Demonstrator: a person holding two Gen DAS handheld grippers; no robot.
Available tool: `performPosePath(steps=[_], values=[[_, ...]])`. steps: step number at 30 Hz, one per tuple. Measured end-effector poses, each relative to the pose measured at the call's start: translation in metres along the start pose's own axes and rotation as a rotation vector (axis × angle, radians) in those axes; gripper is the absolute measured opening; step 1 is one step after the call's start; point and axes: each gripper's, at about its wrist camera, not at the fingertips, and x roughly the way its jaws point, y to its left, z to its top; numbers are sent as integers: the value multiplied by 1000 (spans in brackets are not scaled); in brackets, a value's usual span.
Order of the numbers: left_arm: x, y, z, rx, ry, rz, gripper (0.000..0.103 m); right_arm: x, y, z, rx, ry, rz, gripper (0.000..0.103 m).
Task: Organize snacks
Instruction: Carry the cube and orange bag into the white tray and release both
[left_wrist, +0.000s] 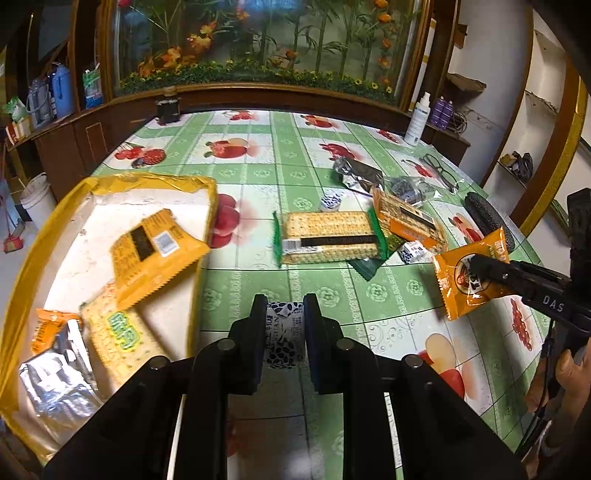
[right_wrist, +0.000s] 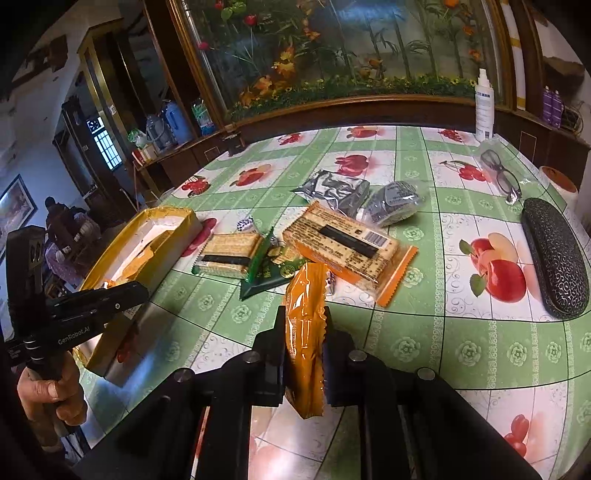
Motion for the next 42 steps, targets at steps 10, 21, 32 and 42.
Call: performPosePath(steps=[10,21,32,42], values=[[-32,35,-3,-60,-54,58,17,-1,56,23,-67,-39,106,14],[-67,81,-18,-135,-101,138,17,17,123,28,-144,-21,226,14],[-76,118,-32,-203,-106,187,17,55,204,34,-209,21,361,14],[-73,135,-35,-226,-98,221,17,85,231,33,-213,46,391,14]])
